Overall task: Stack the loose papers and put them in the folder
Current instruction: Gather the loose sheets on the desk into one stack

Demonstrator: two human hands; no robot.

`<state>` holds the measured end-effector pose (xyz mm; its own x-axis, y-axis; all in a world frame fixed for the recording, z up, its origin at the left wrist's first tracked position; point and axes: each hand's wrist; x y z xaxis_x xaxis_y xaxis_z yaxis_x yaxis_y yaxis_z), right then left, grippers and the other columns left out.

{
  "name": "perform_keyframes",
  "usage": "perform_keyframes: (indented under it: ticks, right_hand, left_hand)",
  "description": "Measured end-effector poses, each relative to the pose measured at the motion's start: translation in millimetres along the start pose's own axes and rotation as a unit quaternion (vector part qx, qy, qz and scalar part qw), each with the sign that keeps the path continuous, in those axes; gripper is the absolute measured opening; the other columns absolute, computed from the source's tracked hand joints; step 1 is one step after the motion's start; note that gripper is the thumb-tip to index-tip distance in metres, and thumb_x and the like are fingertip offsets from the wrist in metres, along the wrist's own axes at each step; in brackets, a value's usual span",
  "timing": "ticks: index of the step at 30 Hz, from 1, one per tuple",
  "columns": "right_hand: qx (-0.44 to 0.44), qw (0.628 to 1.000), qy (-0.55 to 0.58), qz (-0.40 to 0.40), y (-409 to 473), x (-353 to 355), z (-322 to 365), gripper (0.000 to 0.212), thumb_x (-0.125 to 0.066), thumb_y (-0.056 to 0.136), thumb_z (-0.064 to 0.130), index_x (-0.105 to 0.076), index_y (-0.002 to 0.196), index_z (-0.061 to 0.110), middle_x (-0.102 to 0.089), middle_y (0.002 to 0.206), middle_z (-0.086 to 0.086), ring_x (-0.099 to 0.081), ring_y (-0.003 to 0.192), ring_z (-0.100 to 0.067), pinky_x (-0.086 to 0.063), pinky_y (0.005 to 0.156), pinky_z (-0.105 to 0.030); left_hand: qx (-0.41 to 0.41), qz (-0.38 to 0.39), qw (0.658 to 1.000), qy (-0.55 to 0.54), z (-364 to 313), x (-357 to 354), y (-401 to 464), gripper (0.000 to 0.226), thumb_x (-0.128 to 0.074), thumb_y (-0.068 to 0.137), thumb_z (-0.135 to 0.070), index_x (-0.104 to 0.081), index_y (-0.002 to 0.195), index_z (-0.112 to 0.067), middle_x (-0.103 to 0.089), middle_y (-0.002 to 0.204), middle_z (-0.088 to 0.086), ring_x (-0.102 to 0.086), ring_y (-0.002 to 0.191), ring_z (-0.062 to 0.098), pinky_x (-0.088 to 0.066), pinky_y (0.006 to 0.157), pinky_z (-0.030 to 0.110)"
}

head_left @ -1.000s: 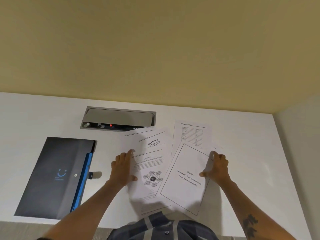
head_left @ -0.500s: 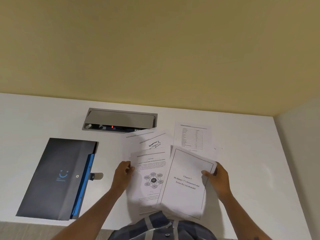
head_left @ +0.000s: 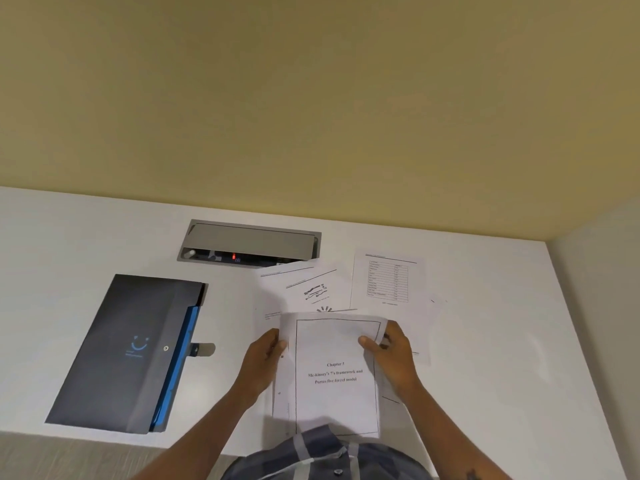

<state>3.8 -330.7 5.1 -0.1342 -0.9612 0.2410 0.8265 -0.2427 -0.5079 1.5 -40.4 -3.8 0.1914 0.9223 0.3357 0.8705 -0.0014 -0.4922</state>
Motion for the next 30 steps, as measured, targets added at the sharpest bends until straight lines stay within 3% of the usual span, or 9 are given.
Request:
perform_keyframes:
  ticks: [3,6,10,13,17,20,22,26,30]
  right_hand:
    - [-0.018,0.999,0.032,0.016,-5,-7,-2,0.037,-0.081,0.091,0.006,-0.072,0.125,0.018,-0.081,0.115,-0.001,-0.076,0.11,-0.023,-0.063,0.096,-0.038]
    - [-0.024,0.998,0.044,0.022,-15,-13,-4,0.03,-0.079,0.094,0.009,-0.071,0.12,0.022,-0.081,0.114,-0.002,-0.077,0.109,-0.025,-0.064,0.096,-0.04]
    - [-0.033,0.999,0.035,-0.005,-26,-22,-7,0.041,-0.082,0.092,0.012,-0.057,0.122,0.025,-0.071,0.123,-0.001,-0.07,0.115,-0.023,-0.059,0.098,-0.034]
    - [-0.044,0.998,0.035,-0.006,-31,-29,-9,0.061,-0.082,0.093,0.013,-0.045,0.14,0.024,-0.063,0.133,0.002,-0.064,0.12,-0.017,-0.052,0.109,-0.036]
    - [-0.037,0.996,0.061,0.057,-32,-29,-5,0.057,-0.084,0.091,0.013,-0.05,0.131,0.036,-0.07,0.131,0.002,-0.072,0.115,-0.011,-0.061,0.095,-0.022]
    - [-0.024,0.997,0.058,0.053,-18,-16,10,0.056,-0.081,0.094,0.012,-0.05,0.139,0.025,-0.068,0.124,0.001,-0.07,0.113,-0.015,-0.055,0.113,-0.042]
    - [0.008,1.0,0.004,0.007,1,0,26,0.05,-0.076,0.096,0.006,-0.052,0.139,0.013,-0.071,0.127,-0.012,-0.071,0.114,-0.026,-0.051,0.116,-0.049]
    - [0.041,0.991,-0.12,-0.052,42,40,57,0.058,-0.08,0.089,0.0,-0.053,0.14,-0.001,-0.071,0.13,-0.023,-0.068,0.122,-0.033,-0.049,0.112,-0.039]
    - [0.039,0.961,-0.273,-0.032,86,73,81,0.084,-0.088,0.087,0.016,-0.041,0.155,0.001,-0.058,0.147,-0.019,-0.054,0.139,-0.033,-0.045,0.115,-0.045]
  left_hand:
    - [-0.002,0.016,1.0,-0.021,1,-1,-10,0.023,-0.053,0.105,-0.023,-0.061,0.097,-0.044,-0.071,0.099,-0.033,-0.071,0.095,0.017,-0.06,0.077,0.02]
    - [0.021,0.024,0.996,-0.081,1,-5,-22,0.029,-0.048,0.106,-0.035,-0.064,0.103,-0.058,-0.073,0.108,-0.027,-0.073,0.103,0.016,-0.063,0.084,0.03]
    - [0.087,0.037,0.984,-0.151,12,-13,-35,0.049,-0.038,0.103,-0.055,-0.043,0.149,-0.037,-0.059,0.146,-0.006,-0.059,0.134,0.026,-0.047,0.113,0.057]
    - [0.048,0.034,0.995,-0.077,14,-22,-39,0.044,-0.044,0.103,-0.053,-0.036,0.144,-0.041,-0.046,0.148,-0.019,-0.049,0.136,0.015,-0.039,0.119,0.051]
    - [0.053,-0.01,0.999,-0.003,20,-27,-37,0.046,-0.052,0.104,-0.035,-0.035,0.147,-0.029,-0.041,0.138,-0.02,-0.048,0.123,0.011,-0.041,0.114,0.047]
    - [0.043,-0.041,0.998,-0.032,23,-26,-36,0.027,-0.054,0.104,-0.026,-0.043,0.126,-0.036,-0.061,0.127,-0.003,-0.067,0.112,0.027,-0.059,0.097,0.049]
    - [0.044,-0.057,0.996,-0.049,25,-23,-36,0.024,-0.055,0.104,-0.025,-0.045,0.123,-0.037,-0.066,0.121,-0.001,-0.071,0.104,0.025,-0.064,0.083,0.038]
    - [0.038,-0.064,0.995,-0.069,26,-16,-42,0.025,-0.056,0.103,-0.023,-0.051,0.114,-0.044,-0.069,0.115,-0.011,-0.072,0.1,0.017,-0.061,0.064,0.02]
    - [0.043,-0.062,0.996,-0.053,30,-12,-47,0.026,-0.054,0.104,-0.022,-0.053,0.115,-0.045,-0.069,0.113,-0.013,-0.069,0.103,0.017,-0.06,0.07,0.025]
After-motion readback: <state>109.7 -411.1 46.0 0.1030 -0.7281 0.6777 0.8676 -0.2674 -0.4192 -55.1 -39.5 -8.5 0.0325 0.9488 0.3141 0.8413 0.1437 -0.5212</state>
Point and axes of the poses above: each hand's wrist, its own y-axis towards the middle knuckle, its own x-axis out of the back of the hand, z = x × y
